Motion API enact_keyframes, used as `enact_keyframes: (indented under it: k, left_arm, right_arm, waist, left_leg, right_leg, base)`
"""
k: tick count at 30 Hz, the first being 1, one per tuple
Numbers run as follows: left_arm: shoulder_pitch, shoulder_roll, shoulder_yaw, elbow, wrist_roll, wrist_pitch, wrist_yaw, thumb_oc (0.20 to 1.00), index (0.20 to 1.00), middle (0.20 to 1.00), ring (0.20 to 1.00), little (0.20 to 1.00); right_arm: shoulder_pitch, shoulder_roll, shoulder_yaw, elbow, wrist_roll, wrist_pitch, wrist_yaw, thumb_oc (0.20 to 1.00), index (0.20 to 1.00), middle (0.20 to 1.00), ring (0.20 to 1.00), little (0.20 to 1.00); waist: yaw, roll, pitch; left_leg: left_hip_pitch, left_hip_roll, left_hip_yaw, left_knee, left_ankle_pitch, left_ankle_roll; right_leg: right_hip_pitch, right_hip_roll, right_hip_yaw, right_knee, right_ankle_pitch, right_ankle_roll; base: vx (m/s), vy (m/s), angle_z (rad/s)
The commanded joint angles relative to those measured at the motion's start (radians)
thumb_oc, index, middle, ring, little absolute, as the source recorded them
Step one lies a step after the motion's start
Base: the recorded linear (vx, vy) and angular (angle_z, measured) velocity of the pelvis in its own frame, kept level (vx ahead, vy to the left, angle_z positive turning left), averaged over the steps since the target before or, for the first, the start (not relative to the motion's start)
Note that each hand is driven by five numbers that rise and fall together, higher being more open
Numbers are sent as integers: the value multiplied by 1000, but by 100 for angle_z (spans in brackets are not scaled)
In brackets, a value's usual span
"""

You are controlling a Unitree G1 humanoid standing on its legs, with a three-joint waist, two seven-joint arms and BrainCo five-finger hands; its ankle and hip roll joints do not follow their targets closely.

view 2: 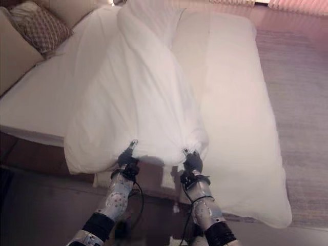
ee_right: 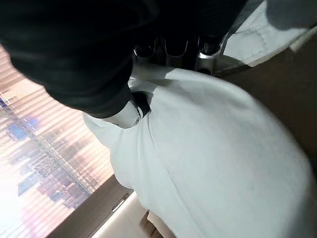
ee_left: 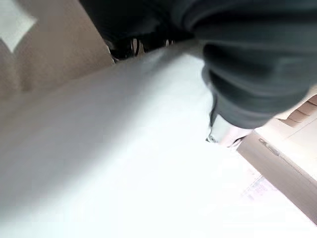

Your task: Make the bed

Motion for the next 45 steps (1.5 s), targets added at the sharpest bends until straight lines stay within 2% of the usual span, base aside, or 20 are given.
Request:
enact_keyframes:
  k: [1,2,5,7,8,9,15,20,21,24,28,29,31,33,34,35,36,37,39,45]
  left_arm:
    - [107,184,245,-98,37,-161,32,200,200,200,200,200]
    - [106,185,245,-98,37,-161,32,200,200,200,200,200]
    - [123,177,243,-92,37,-146,26,200,200,200,200,200]
    - [143,179,246,-104,50,-125,31,200,200,200,200,200]
    - [144,179,246,-105,51,-124,31,200,200,200,200,200]
    - [150,179,246,-97,55,-114,29,200,200,200,200,200]
    - [180,149,253,-95,67,-100,34,200,200,200,200,200]
    - [188,129,245,-88,71,-90,23,200,200,200,200,200]
    - [192,131,243,-79,81,-87,25,200,200,200,200,200]
    - [201,135,253,-61,84,-84,28,200,200,200,200,200]
    - [223,148,269,-40,87,-80,38,200,200,200,200,200]
    - [228,149,268,-25,90,-77,43,200,200,200,200,200]
    - [227,157,264,-11,91,-72,37,200,200,200,200,200]
    - [223,158,260,-5,95,-74,37,200,200,200,200,200]
    - [213,164,245,1,93,-74,26,200,200,200,200,200]
    - [213,164,245,1,93,-74,26,200,200,200,200,200]
    - [210,165,223,1,108,-67,17,200,200,200,200,200]
    - [210,165,223,1,108,-67,17,200,200,200,200,200]
    - [196,177,209,21,119,-63,18,200,200,200,200,200]
    - [203,206,200,34,170,-37,3,200,200,200,200,200]
  right_arm:
    - [68,-76,-140,38,14,-70,-41,200,200,200,200,200]
    - [67,-76,-140,39,14,-70,-41,200,200,200,200,200]
    - [48,-58,-125,81,30,-74,-38,200,200,200,200,200]
    - [49,-35,-105,109,28,-71,-34,200,200,200,200,200]
    - [49,-35,-105,110,28,-71,-34,200,200,200,200,200]
    - [57,-27,-96,120,32,-71,-26,200,200,200,200,200]
    - [68,-23,-68,157,65,-79,-36,200,200,200,200,200]
    - [91,-42,-78,160,54,-71,-40,200,200,200,200,200]
    - [106,-47,-85,164,52,-63,-37,200,200,200,200,200]
    - [106,-50,-87,180,46,-55,-35,200,200,200,200,200]
    - [119,-54,-98,189,50,-47,-38,200,200,200,200,200]
    - [130,-63,-105,183,50,-43,-37,200,200,200,200,200]
    - [136,-74,-110,166,45,-38,-37,200,200,200,200,200]
    - [137,-79,-117,162,41,-37,-34,200,200,200,200,200]
    - [134,-87,-123,143,25,-25,-26,200,200,200,200,200]
    - [134,-87,-123,143,25,-25,-26,200,200,200,200,200]
    - [157,-84,-133,134,14,-12,-18,200,200,200,200,200]
    - [157,-84,-133,134,14,-12,-18,200,200,200,200,200]
    - [151,-74,-132,140,-9,-16,-20,200,200,200,200,200]
    - [127,-66,-116,195,-34,-25,-7,200,200,200,200,200]
  waist:
    - [50,3,-116]
    - [48,0,-118]
    - [69,34,-123]
    - [97,29,-141]
    - [97,28,-139]
    - [104,3,-153]
    - [128,7,-179]
    - [109,32,-155]
    - [86,23,-152]
    - [75,19,-170]
    - [77,31,-199]
    - [72,42,-213]
    - [72,57,-220]
    - [75,63,-220]
    - [67,58,-219]
    - [67,58,-219]
    - [59,36,-213]
    - [61,35,-214]
    - [59,28,-203]
    - [56,79,-182]
  left_leg:
    - [-37,-49,87,36,-70,107]
    - [-40,-53,86,33,-65,108]
    - [-39,-97,114,-64,7,141]
    - [-19,-140,134,-142,59,153]
    - [-15,-141,135,-144,59,153]
    - [-17,-178,145,-152,78,152]
    - [-85,-249,144,-117,127,138]
    - [-136,-221,177,78,90,104]
    - [-134,-168,188,172,43,129]
    - [-120,-114,138,149,33,141]
    - [-60,-10,-4,8,100,111]
    - [-40,72,-39,-71,159,81]
    - [-17,93,-88,-98,161,59]
    - [-24,91,-116,-84,168,45]
    - [-29,42,-109,-21,75,50]
    - [-29,42,-109,-21,75,50]
    - [-41,-18,-69,43,-9,75]
    - [-43,-19,-67,47,-10,76]
    - [-42,-63,-17,52,-32,116]
    - [67,-113,57,-155,49,164]
  right_leg:
    - [-71,-55,-83,-203,345,1]
    - [-74,-58,-83,-204,347,1]
    - [-59,31,-102,-10,166,-44]
    - [-7,177,-146,112,-2,-83]
    - [-5,176,-146,114,-4,-83]
    - [34,320,-90,87,-82,-98]
    - [126,441,57,-123,-112,-190]
    - [147,386,-9,-142,-109,-189]
    - [140,331,-30,-142,-91,-175]
    - [136,294,-35,-154,-76,-157]
    - [139,246,4,-158,-68,-130]
    - [148,215,21,-157,-68,-108]
    - [156,196,54,-152,-69,-90]
    - [160,179,63,-144,-64,-81]
    - [167,110,77,-127,-41,-54]
    - [167,110,77,-127,-41,-54]
    - [157,23,87,-106,73,-41]
    - [155,21,89,-106,73,-40]
    - [72,-24,111,-33,219,-69]
    - [-5,89,-71,148,72,-109]
  base:
    - [-291,627,-1]
    - [-290,706,-80]
    - [-202,525,-65]
    - [-190,443,16]
    - [-120,236,-3]
    - [-114,197,-12]
    - [-139,149,6]
    - [-108,158,43]
    - [-66,127,34]
    - [11,257,33]
    - [149,350,-22]
    - [134,321,-5]
    - [211,590,-4]
    - [163,593,-25]
    - [105,454,-31]
    - [171,951,8]
    - [66,502,20]
    - [83,713,27]
    - [18,704,-4]
    - [54,530,-45]
